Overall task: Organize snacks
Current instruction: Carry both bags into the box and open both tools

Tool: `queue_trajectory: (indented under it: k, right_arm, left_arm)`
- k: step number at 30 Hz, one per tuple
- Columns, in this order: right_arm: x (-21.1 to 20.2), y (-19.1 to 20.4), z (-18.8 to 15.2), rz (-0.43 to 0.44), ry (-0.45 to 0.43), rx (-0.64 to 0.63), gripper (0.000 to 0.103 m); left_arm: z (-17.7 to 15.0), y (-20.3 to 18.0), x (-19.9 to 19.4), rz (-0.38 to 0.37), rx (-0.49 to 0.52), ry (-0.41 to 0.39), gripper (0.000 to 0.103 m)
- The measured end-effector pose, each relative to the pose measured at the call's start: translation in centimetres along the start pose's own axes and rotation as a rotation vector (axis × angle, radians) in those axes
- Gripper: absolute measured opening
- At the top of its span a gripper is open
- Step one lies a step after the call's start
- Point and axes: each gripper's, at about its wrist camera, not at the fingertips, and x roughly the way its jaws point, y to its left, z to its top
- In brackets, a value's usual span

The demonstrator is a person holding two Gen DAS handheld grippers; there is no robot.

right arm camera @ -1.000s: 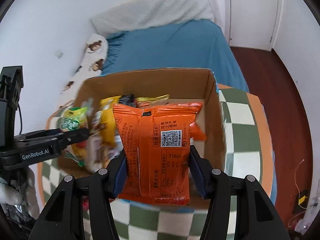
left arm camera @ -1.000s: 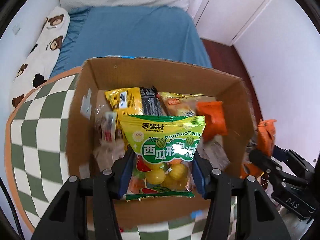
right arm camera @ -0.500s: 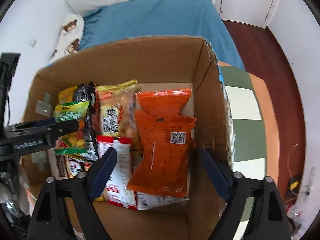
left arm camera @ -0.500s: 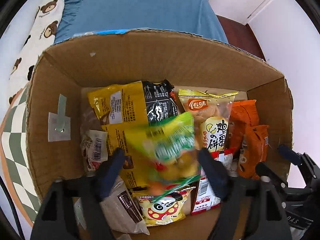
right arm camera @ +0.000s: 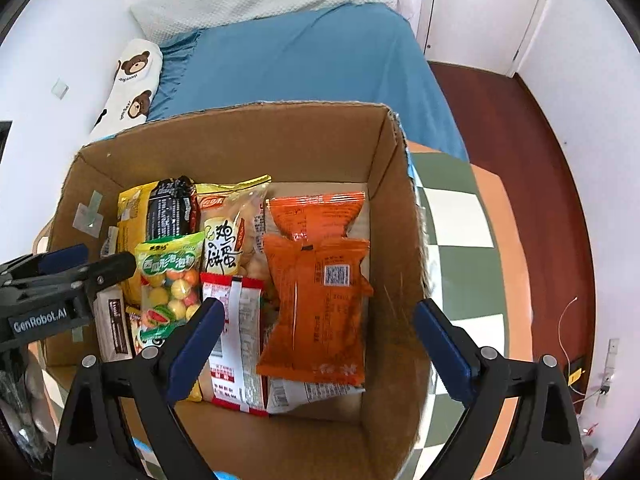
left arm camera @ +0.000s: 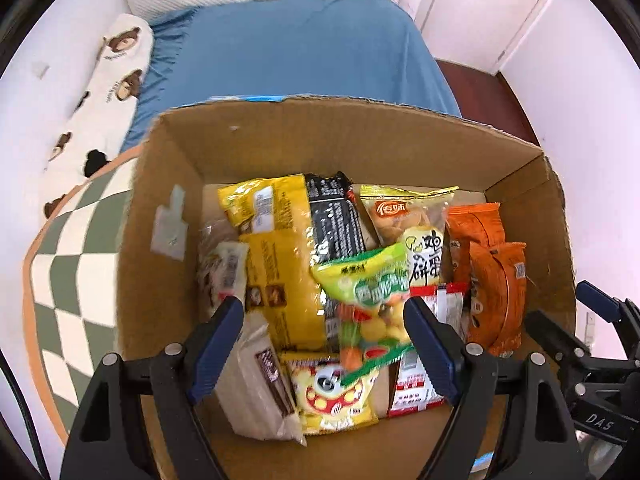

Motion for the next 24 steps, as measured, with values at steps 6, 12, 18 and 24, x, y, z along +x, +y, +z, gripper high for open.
queue_trajectory:
  k: [6,12,18,24]
  right_arm:
    - [-3.2,0.4,-2.3,0.008,-0.065,0.000,0.098]
    - [-7.1,1.2,-5.3,0.013,-0.134,-0.016,0.098]
    - [-11.2,1.5,-7.8,0.019,-0.211,-0.016,0.098]
    - [-15.2,1.8,-10.2,0.017,-0.277,-0.025,0.098]
  left_arm:
    - [-3.6,-0.2,-4.1,0.018,-0.017,-0.106,0.082]
    - [-6.8,-0.6,-8.7,0.019,-0.022,-0.193,0.082]
    - [-9.8,-1.3,-12.9,0.021,-0.007,-0.270,0.082]
    - [-12.0,-2.0,-16.2,0.022,0.002,-0.340,0.082]
